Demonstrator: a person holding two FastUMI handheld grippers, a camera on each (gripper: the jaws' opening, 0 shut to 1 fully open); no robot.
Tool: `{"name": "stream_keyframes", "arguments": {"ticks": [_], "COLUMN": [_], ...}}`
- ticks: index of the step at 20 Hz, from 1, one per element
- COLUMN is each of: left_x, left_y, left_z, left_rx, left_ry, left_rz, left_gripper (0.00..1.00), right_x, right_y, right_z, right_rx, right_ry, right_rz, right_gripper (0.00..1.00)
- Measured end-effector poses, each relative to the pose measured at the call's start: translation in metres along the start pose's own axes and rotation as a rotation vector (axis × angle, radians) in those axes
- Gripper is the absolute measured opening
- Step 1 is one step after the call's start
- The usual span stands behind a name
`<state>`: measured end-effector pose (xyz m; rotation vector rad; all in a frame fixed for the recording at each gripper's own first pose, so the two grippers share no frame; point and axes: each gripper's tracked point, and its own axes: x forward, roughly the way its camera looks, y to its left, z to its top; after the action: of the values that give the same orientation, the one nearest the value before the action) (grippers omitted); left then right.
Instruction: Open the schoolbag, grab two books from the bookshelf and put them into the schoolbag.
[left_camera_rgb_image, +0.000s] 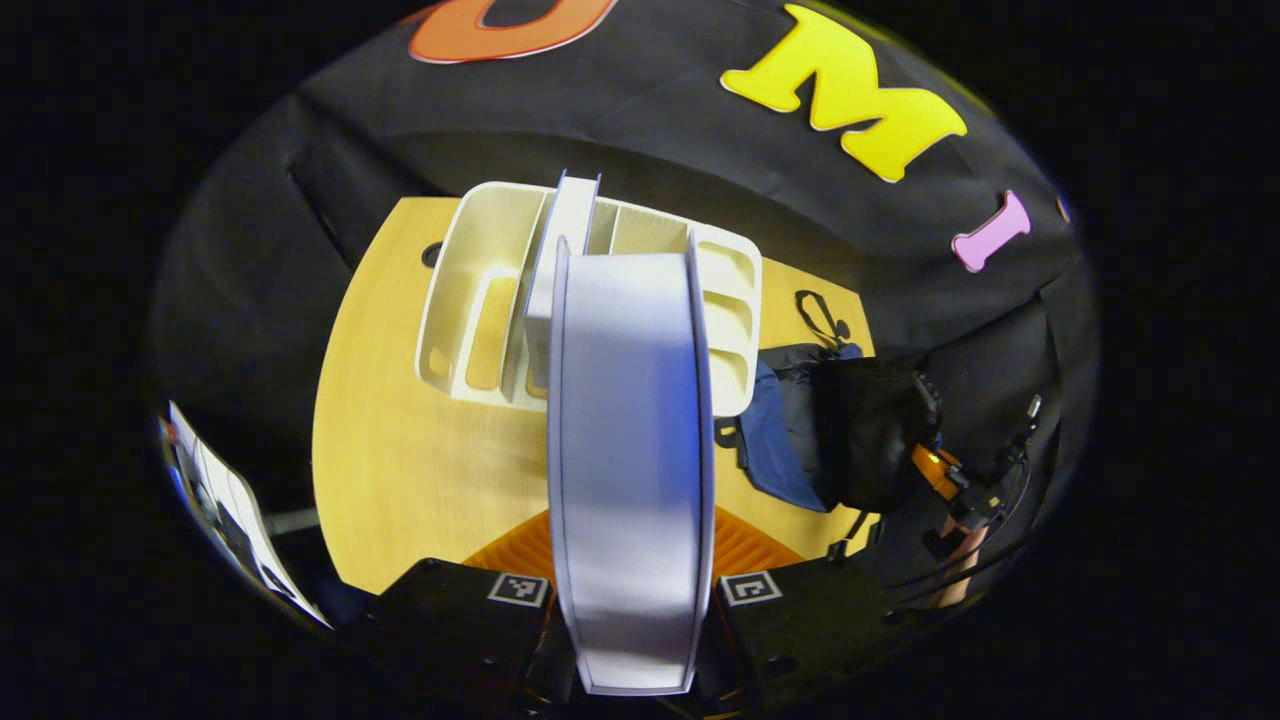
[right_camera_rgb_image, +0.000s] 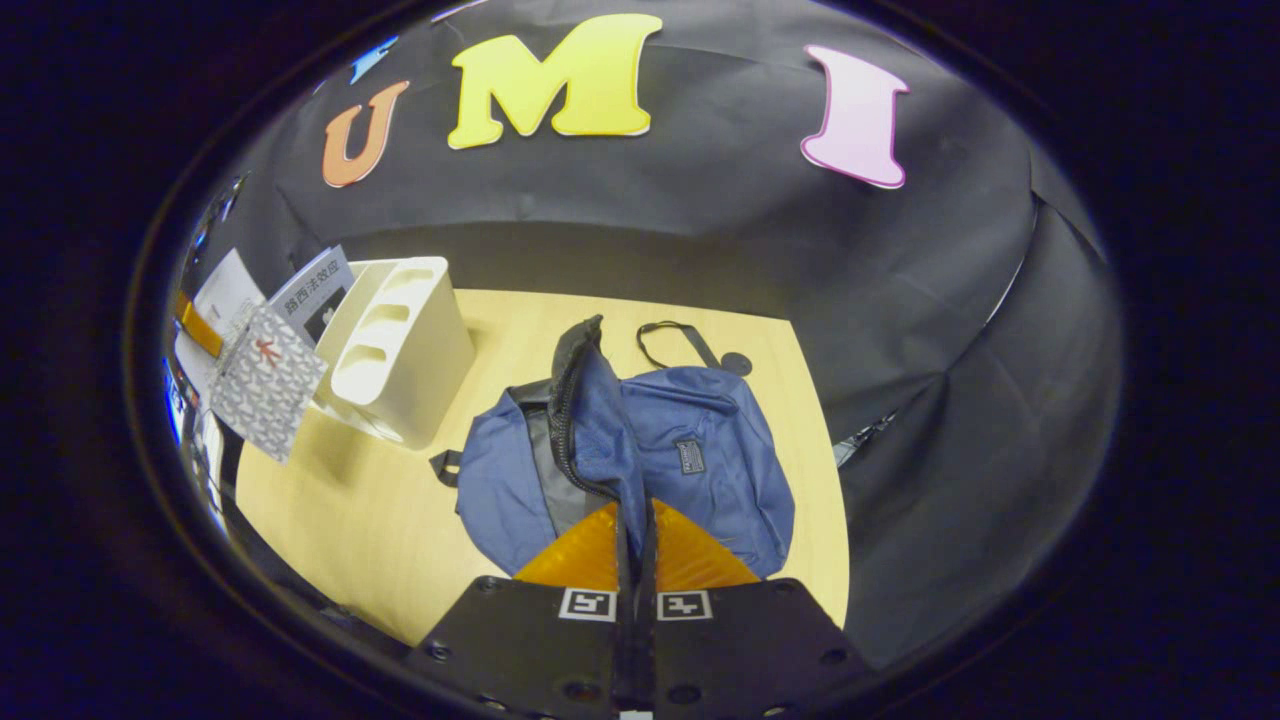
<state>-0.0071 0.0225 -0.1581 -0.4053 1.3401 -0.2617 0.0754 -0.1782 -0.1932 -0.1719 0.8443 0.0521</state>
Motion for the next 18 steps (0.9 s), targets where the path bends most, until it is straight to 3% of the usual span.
{"name": "stream_keyframes", "arguments": {"ticks": [3, 7, 9, 10, 12, 18], "left_x": [-0.005, 0.015, 0.03, 0.036, 0.051, 0.121], "left_y": [-0.019, -0.059, -0.087, -0.104, -0.135, -0.187], "left_z": [-0.038, -0.074, -0.082, -0.087, -0.096, -0.09], "left_rx": [-0.078, -0.102, -0.132, -0.151, -0.181, -0.252], "left_ry": [-0.001, -0.006, -0.02, -0.021, -0.025, -0.106], "left_rz": [-0.11, -0.249, -0.322, -0.368, -0.444, -0.499], "left_gripper": [0.48, 0.44, 0.53, 0.48, 0.48, 0.48], "right_x": [-0.001, -0.004, -0.003, -0.003, -0.004, -0.008], "right_y": [0.0, 0.003, 0.003, 0.002, 0.0, -0.01], "right_z": [0.0, 0.001, 0.001, 0.002, 0.004, 0.006], "right_rx": [-0.013, -0.023, -0.025, -0.024, -0.028, -0.005], "right_ry": [0.005, 0.008, 0.013, 0.017, 0.016, 0.019], "right_rz": [-0.006, -0.01, -0.013, -0.014, -0.022, -0.039], "right_gripper": [0.0, 0.0, 0.0, 0.0, 0.0, 0.0]}}
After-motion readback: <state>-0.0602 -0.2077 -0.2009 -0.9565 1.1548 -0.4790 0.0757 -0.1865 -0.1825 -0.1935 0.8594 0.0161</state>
